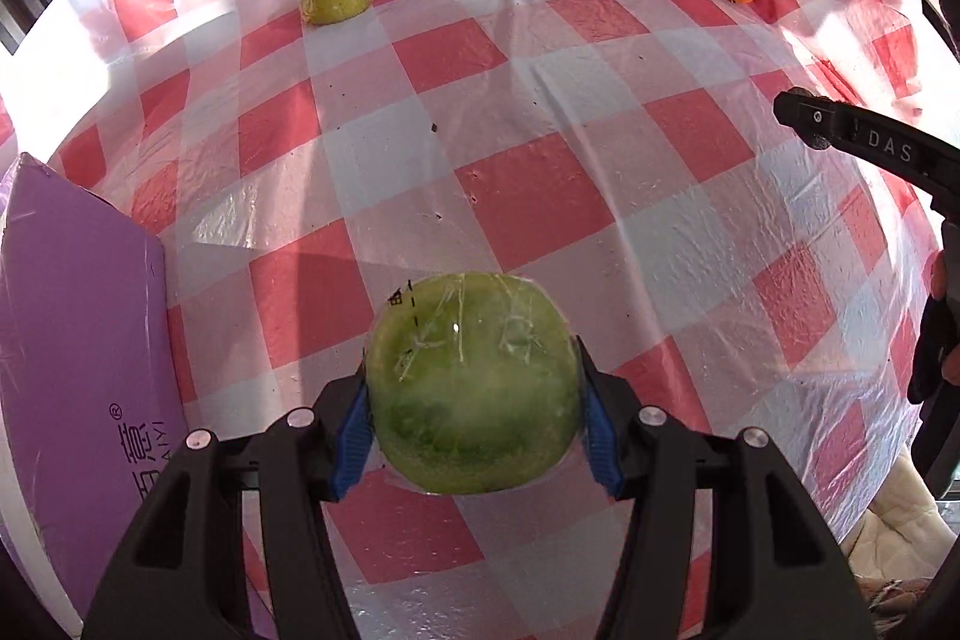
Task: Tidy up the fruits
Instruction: 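Carry the green melon and the dark fruit over the white box with both tools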
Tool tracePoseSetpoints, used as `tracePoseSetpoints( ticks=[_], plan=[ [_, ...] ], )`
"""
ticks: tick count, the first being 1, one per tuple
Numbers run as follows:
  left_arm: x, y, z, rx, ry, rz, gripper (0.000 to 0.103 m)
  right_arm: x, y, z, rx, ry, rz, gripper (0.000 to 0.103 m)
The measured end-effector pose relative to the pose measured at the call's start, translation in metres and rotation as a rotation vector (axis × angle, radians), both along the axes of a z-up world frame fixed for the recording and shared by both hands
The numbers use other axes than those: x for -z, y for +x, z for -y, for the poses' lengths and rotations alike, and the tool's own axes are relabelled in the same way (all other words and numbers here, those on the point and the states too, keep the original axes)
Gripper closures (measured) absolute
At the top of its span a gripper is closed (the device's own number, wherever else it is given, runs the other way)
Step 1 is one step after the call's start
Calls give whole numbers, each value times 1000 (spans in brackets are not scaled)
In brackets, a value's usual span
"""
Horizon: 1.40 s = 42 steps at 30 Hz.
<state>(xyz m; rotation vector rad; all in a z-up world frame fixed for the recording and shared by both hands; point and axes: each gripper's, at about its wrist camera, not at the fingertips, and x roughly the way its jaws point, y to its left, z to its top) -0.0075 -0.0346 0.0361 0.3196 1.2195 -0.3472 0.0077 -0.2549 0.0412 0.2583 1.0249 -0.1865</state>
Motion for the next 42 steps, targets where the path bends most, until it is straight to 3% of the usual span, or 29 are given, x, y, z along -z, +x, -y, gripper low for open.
tracePoseSetpoints(
  ticks=[5, 12, 27, 32, 35, 39, 42],
  plan=[
    [-16, -2, -3, 63, 13, 53, 46, -1, -20, -23, -15, 0, -31, 62],
    [-43, -4, -17, 76, 4, 116, 46, -20, -27, -63, -83, -32, -3, 62],
    [-81, -14, -106, -48, -5, 187, 46, -59, -37, -162, -228, -4, 104, 62],
    [-95, -28, -127, -11, -50, 217, 46, -73, -40, -204, -294, 19, 144, 62],
    [-116, -42, -139, 27, -150, 276, 46, -84, -38, -224, -331, 17, 183, 62],
    [-132, -51, -153, 35, -145, 345, 46, -98, -35, -242, -346, 26, 221, 62],
    [-137, -50, -173, -10, -136, 356, 46, -109, -36, -259, -382, 34, 245, 62]
  ],
)
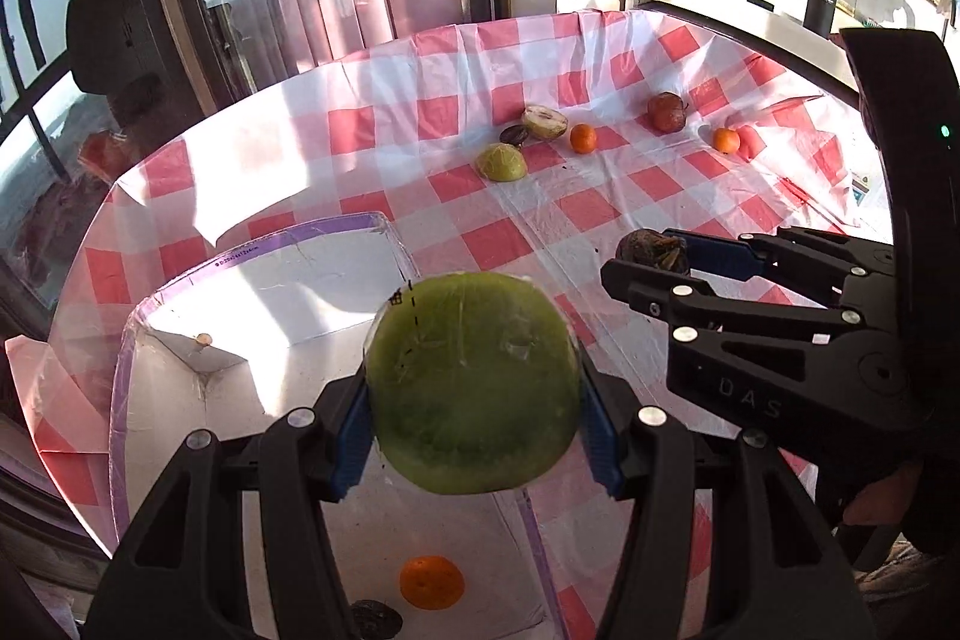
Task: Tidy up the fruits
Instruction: 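Carry the green melon and the dark fruit over the white box with both tools, then open the left tool to drop the melon while the right tool drops the dark fruit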
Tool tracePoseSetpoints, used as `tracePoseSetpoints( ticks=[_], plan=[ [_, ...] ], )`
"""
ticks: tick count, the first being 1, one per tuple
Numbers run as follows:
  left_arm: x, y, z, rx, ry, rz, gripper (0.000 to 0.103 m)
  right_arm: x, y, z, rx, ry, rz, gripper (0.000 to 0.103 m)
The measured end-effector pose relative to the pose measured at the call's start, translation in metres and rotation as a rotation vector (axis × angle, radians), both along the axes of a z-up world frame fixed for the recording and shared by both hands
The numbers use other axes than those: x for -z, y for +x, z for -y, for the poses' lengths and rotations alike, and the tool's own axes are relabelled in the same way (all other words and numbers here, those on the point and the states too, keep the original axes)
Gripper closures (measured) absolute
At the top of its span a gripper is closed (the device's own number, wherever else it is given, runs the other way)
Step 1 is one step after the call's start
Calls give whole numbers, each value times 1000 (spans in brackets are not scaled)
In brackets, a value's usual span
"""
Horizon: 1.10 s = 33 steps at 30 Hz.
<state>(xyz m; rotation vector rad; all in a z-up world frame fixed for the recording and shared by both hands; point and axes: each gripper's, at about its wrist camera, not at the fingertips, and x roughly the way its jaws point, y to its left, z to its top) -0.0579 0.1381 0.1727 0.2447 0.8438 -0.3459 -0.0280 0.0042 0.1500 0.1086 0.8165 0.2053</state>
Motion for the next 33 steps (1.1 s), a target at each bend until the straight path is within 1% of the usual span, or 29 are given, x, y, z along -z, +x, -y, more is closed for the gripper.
tracePoseSetpoints(
  ticks=[3, 8, 11, 15, 18, 21, 25, 28, 33],
  plan=[
    [3, 5, -29, -81, 2, -21, 46, -6, -2, -22, -58, -14, 19, 62],
    [19, 9, -78, -213, 38, -74, 46, -4, -2, -64, -179, -53, 25, 62],
    [36, 10, -102, -274, 61, -127, 46, 2, -2, -92, -275, -83, 13, 62],
    [60, 9, -127, -331, 94, -183, 46, 19, -5, -123, -396, -132, -30, 62],
    [73, 10, -139, -353, 94, -214, 46, 34, -7, -138, -456, -167, -64, 62],
    [81, 10, -146, -358, 106, -229, 46, 46, -8, -146, -479, -196, -91, 62],
    [87, 9, -151, -363, 105, -247, 46, 53, -12, -156, -514, -231, -90, 62],
    [89, 9, -151, -359, 107, -254, 46, 54, -15, -160, -518, -259, -78, 61],
    [91, 9, -153, -363, 90, -280, 45, 56, -15, -160, -499, -272, -77, 61]
  ],
)
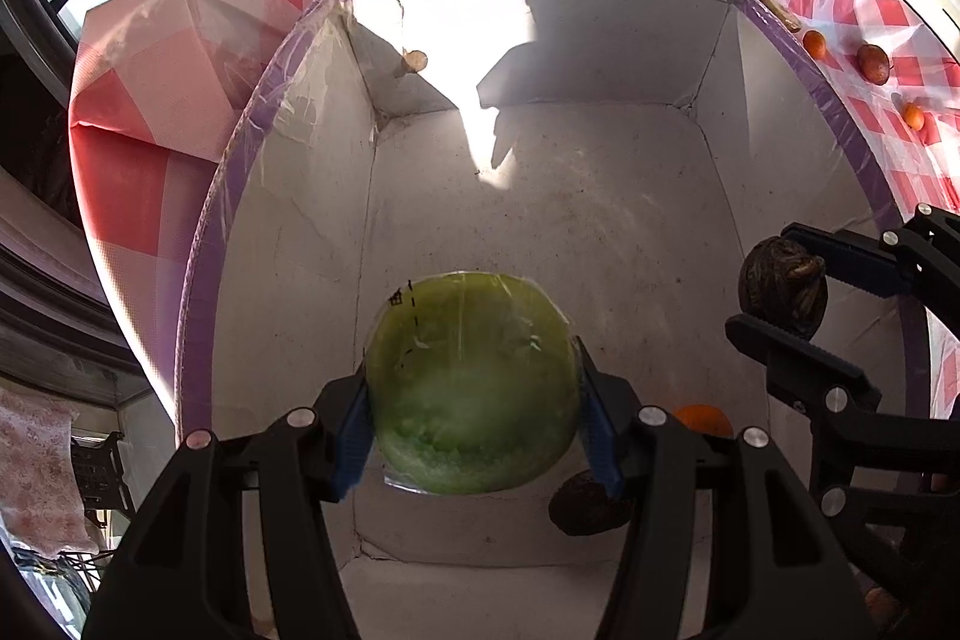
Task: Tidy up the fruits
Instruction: 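Open the left tool to drop the melon while the right tool drops the dark fruit, then withdraw both open tools from the box back toward the fruits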
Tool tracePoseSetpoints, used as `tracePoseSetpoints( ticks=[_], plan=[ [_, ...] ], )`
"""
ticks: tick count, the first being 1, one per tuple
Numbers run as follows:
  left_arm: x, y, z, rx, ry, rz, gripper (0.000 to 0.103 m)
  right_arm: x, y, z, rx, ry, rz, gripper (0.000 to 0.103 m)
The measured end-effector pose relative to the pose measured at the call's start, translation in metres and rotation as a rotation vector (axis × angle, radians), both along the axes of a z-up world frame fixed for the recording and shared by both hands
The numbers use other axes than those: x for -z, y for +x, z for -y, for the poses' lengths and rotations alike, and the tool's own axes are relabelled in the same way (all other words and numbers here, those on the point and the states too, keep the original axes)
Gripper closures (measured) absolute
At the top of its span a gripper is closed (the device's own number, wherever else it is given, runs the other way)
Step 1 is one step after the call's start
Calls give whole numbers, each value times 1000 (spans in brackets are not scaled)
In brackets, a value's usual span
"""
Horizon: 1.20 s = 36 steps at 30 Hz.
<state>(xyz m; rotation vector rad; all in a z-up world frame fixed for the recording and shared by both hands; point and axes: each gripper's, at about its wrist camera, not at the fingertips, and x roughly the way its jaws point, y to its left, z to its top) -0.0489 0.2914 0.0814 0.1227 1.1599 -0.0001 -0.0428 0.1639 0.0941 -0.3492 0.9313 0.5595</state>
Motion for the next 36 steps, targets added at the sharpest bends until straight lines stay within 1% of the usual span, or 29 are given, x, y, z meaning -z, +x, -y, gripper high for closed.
tracePoseSetpoints(
  ticks=[6, 8, 9, 10, 11, 17, 20, 23, 26, 28, 30, 32, 33, 34, 36],
  plan=[
    [3, 1, -1, -8, -13, -20, 45, 1, -1, 0, 11, -6, 1, 59],
    [2, 1, -2, -10, -12, -10, 41, 0, -1, 1, 11, 0, -1, 50],
    [0, 1, -2, -12, -10, -2, 36, 0, -2, 0, 9, 1, -1, 47],
    [-1, 0, -2, -13, -7, 5, 31, 0, -2, 0, 7, 1, -2, 43],
    [-1, 0, -2, -13, -4, 8, 30, 0, -3, 0, 6, 3, -2, 40],
    [-4, -1, -3, -15, -5, 20, 29, 0, -4, 2, 2, 13, -7, 37],
    [-5, -1, -1, -16, 12, 27, 26, 0, -5, 1, -8, 17, -9, 34],
    [-9, -1, 2, -15, 31, 40, 26, -2, -6, 4, -7, 30, -6, 34],
    [-17, 0, 3, -34, 50, 70, 24, -12, -5, 14, 15, 79, 9, 33],
    [-23, 1, 5, -53, 53, 91, 18, -18, -2, 25, 50, 116, 18, 29],
    [-29, 3, 10, -60, 60, 108, 16, -26, 0, 40, 81, 166, 29, 27],
    [-35, 7, 21, -53, 75, 124, 14, -33, 1, 55, 106, 207, 38, 28],
    [-38, 9, 27, -45, 82, 132, 13, -36, 2, 62, 133, 201, 56, 25],
    [-42, 11, 35, -35, 90, 143, 12, -39, 3, 71, 162, 201, 72, 20],
    [-49, 15, 52, -13, 112, 169, 12, -45, 8, 97, 227, 268, 66, 20]
  ],
)
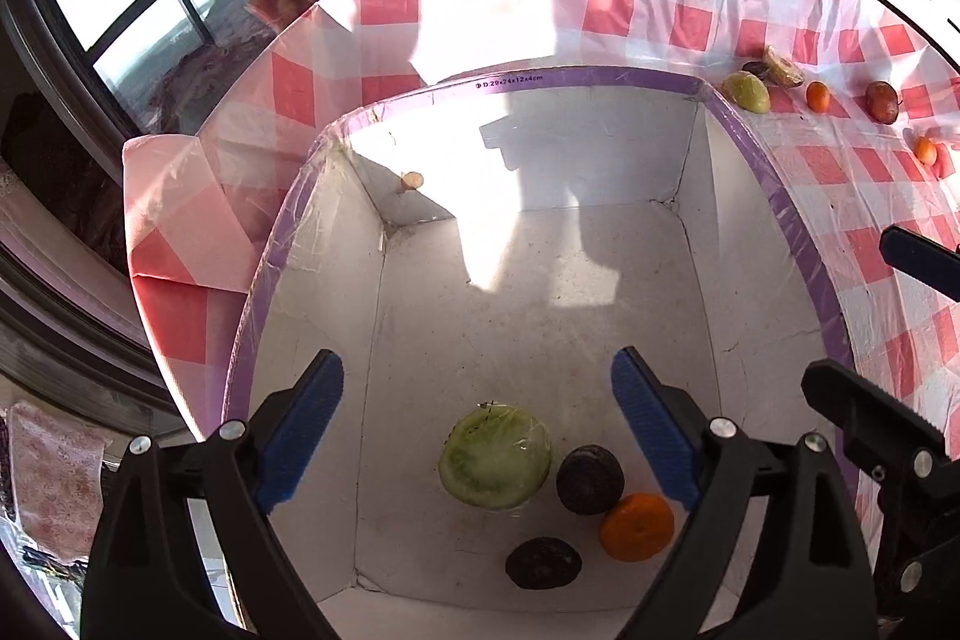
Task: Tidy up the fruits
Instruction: 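Withdraw both open tools from the box back toward the fruits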
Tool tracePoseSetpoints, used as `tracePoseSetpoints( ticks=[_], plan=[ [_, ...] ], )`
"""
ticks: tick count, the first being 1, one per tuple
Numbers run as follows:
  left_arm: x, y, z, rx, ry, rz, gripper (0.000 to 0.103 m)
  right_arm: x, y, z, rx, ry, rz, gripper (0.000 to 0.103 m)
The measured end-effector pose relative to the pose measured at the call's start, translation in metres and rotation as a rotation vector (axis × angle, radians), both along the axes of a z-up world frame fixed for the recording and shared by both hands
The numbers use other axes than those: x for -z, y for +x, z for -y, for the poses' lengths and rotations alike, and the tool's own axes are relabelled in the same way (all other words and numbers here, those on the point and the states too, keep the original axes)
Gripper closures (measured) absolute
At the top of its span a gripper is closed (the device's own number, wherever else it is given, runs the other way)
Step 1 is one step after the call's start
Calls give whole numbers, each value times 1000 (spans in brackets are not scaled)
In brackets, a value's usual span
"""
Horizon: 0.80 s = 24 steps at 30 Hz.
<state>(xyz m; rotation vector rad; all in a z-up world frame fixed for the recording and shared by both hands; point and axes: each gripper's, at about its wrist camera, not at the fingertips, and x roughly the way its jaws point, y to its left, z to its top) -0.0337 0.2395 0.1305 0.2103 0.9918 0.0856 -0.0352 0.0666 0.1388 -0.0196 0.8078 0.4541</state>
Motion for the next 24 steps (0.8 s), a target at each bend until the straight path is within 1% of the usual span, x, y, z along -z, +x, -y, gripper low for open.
tracePoseSetpoints(
  ticks=[1, 3, 5, 8, 10, 12, 14, 16, 17, 18, 19, 21, 22, 24],
  plan=[
    [-4, 2, 9, 10, 17, 15, 11, -2, 3, 14, 43, 26, -6, 20],
    [-13, 8, 28, 35, 36, 42, 9, -5, 9, 44, 130, 39, -9, 18],
    [-19, 14, 47, 65, 25, 54, 8, -2, 15, 72, 214, 39, -23, 17],
    [-22, 24, 82, 116, -1, 37, 8, 7, 23, 115, 340, 8, -65, 17],
    [-21, 29, 106, 147, 5, 27, 8, 9, 25, 139, 414, -29, -66, 17],
    [-21, 34, 129, 191, 1, 19, 8, 3, 22, 164, 491, -64, -36, 17],
    [-22, 37, 155, 236, -19, 28, 8, -11, 16, 190, 583, -96, 45, 17],
    [-25, 40, 181, 277, -43, 51, 8, -22, 10, 216, 722, -162, 128, 16],
    [-25, 42, 195, 298, -51, 62, 8, -21, 9, 230, 803, -207, 150, 16],
    [-24, 45, 209, 316, -56, 70, 7, -17, 12, 243, 856, -222, 140, 16],
    [-23, 47, 224, 335, -58, 76, 5, -8, 18, 260, 878, -216, 98, 16],
    [-17, 54, 254, 371, -50, 87, 4, 13, 31, 293, 867, -205, -47, 16],
    [-13, 59, 268, 386, -42, 86, 4, 23, 37, 308, 864, -195, -85, 16],
    [-3, 70, 292, 399, -23, 80, 4, 41, 46, 330, 878, -210, -118, 16]
  ],
)
